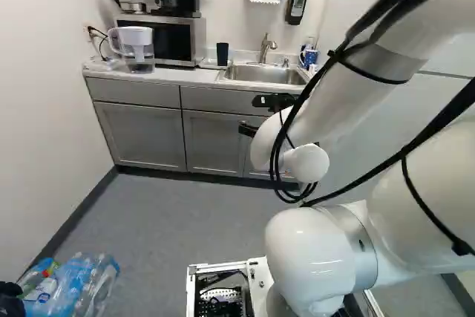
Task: Rinse the cup and place it in the tray
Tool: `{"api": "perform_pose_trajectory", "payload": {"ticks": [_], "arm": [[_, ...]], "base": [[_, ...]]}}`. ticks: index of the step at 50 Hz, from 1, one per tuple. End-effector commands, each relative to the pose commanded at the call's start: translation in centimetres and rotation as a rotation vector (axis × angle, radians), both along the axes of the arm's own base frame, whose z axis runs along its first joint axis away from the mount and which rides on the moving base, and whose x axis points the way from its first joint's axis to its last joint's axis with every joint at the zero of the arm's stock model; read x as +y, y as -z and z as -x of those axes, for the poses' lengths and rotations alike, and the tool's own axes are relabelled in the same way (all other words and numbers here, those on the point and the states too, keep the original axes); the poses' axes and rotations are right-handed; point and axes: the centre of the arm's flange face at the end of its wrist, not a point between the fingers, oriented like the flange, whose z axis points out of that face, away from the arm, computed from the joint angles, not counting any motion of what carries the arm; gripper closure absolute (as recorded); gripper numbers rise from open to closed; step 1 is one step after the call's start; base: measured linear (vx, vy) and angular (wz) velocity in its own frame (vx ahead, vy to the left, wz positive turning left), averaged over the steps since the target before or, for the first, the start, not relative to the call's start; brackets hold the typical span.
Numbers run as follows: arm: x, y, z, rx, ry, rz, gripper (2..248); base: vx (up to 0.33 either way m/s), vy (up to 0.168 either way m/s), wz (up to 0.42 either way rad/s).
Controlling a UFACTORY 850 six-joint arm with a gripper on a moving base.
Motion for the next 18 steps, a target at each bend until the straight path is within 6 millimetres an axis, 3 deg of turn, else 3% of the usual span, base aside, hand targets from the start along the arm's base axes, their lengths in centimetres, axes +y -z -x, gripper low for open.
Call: {"api": "perform_pose_trajectory", "payload": {"ticks": [18], "arm": [[0.00, 0.00, 0.00, 0.000, 0.000, 0.000, 3]], "base": [[0.000, 0.000, 0.000]]}}
